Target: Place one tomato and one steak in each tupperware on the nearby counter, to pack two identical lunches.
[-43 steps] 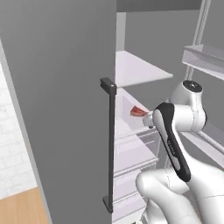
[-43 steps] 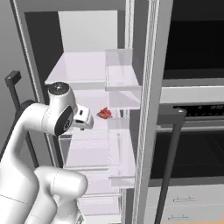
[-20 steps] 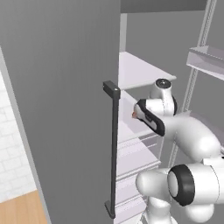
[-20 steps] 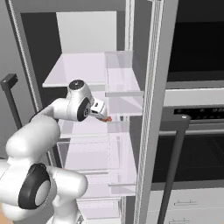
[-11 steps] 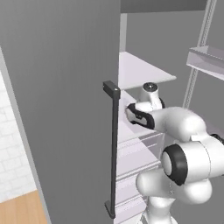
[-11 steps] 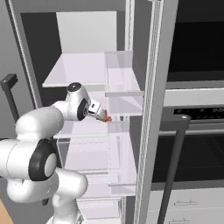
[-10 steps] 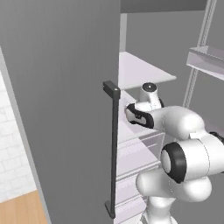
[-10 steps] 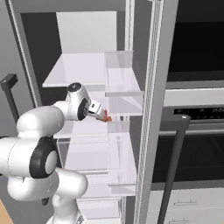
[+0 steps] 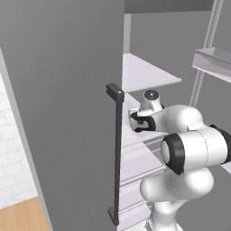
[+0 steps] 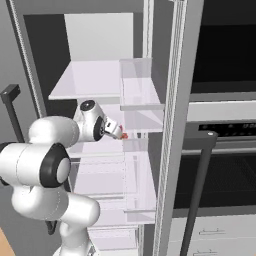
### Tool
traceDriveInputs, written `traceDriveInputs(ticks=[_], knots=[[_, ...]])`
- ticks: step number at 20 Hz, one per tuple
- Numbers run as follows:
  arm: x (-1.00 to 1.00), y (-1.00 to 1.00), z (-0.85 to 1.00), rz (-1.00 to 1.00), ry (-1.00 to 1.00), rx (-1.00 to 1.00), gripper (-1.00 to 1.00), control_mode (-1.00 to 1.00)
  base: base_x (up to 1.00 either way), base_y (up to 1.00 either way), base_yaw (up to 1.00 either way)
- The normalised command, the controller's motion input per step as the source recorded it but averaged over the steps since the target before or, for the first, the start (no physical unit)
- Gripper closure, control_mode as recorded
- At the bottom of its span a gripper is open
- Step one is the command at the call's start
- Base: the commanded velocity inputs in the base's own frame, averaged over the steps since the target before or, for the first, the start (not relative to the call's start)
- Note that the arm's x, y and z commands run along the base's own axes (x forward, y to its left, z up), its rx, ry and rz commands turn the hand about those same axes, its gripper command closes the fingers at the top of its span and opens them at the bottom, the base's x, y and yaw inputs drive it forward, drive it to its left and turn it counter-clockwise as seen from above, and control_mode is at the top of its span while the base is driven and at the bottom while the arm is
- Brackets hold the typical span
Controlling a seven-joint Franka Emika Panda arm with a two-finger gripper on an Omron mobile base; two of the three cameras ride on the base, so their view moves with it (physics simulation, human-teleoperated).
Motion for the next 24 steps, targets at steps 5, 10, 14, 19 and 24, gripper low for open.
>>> traceDriveInputs(ticks=[5,10,14,19,24], knots=[[0.42,0.00,-0.02,-0.09,0.05,0.03,-1.00,-1.00,0.00,0.00,0.00],[0.45,0.00,-0.04,-0.07,0.13,0.01,-1.00,-1.00,0.00,0.00,0.00],[0.43,0.00,-0.09,-0.04,0.10,0.00,-1.00,-1.00,0.00,0.00,0.00],[0.19,-0.10,-0.34,-0.01,0.04,0.00,-1.00,-1.00,0.00,0.00,0.00],[0.05,-0.05,-0.47,0.00,0.00,0.00,-1.00,-1.00,0.00,0.00,0.00]])
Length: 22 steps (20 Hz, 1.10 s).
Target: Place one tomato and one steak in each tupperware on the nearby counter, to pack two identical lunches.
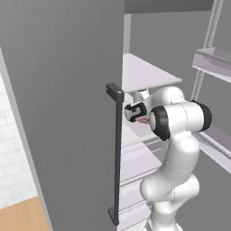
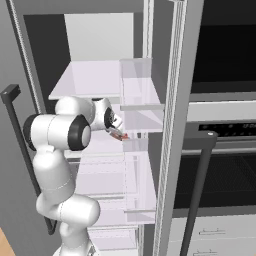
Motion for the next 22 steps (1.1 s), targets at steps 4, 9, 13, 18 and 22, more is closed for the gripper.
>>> traceDriveInputs(ticks=[4,9,13,18,22], knots=[[-0.04,-0.01,-0.15,-0.01,0.00,0.00,-1.00,-1.00,0.00,0.00,0.00],[-0.18,-0.01,0.01,-0.23,-0.03,0.02,-1.00,-1.00,0.00,0.00,0.00],[-0.16,0.16,0.13,-0.14,-0.09,0.01,-1.00,-1.00,0.00,0.00,0.00],[0.27,0.15,-0.01,-0.09,0.00,0.05,-1.00,-1.00,0.00,0.00,0.00],[0.34,-0.02,-0.10,0.00,0.00,0.00,-1.00,-1.00,0.00,0.00,0.00]])
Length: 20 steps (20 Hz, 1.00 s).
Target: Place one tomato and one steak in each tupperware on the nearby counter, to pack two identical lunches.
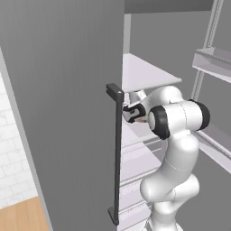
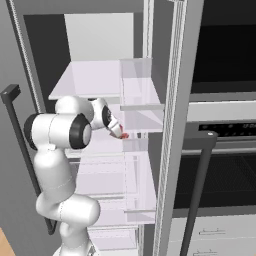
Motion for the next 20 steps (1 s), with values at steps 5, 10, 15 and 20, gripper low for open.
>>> traceDriveInputs(ticks=[5,10,15,20], knots=[[0.04,-0.16,-0.15,0.00,0.01,0.00,-1.00,-1.00,0.00,0.00,0.00],[0.00,0.00,-0.21,0.00,0.01,0.00,-1.00,-1.00,0.00,0.00,0.00],[-0.06,-0.06,-0.37,0.00,0.00,0.00,-1.00,-1.00,0.00,0.00,0.00],[-0.14,-0.13,-0.46,0.00,-0.01,0.00,1.00,-1.00,0.00,0.00,0.00]])
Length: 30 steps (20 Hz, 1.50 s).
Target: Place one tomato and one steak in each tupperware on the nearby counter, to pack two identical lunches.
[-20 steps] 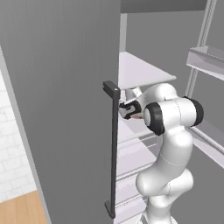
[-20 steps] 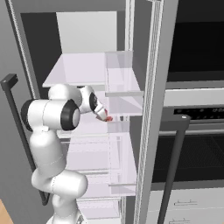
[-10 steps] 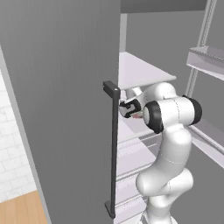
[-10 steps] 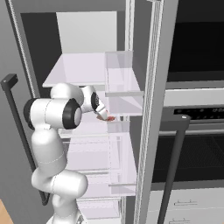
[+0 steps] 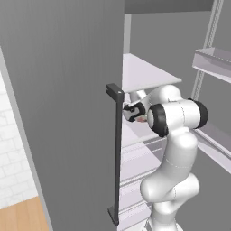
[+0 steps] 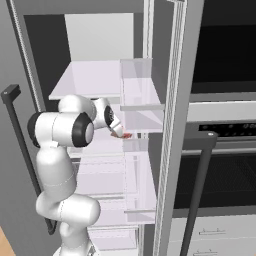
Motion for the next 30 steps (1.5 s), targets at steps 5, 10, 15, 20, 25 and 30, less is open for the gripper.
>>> traceDriveInputs(ticks=[5,10,15,20,25,30], knots=[[-0.01,-0.10,-0.18,0.00,-0.04,0.00,1.00,-1.00,0.00,0.00,0.00],[-0.51,0.00,0.00,0.00,-0.07,0.00,1.00,-1.00,0.00,0.00,0.00],[-1.00,0.00,0.35,-0.01,-0.36,0.00,1.00,-1.00,0.00,0.00,0.00],[-1.00,0.00,0.54,-0.03,-0.34,0.00,1.00,-1.00,0.00,0.00,0.00],[-1.00,0.00,0.96,-0.09,-0.24,0.00,1.00,-1.00,0.00,0.00,0.00],[-1.00,0.12,1.00,-0.15,-0.07,0.00,1.00,-1.00,0.00,0.00,0.00]])
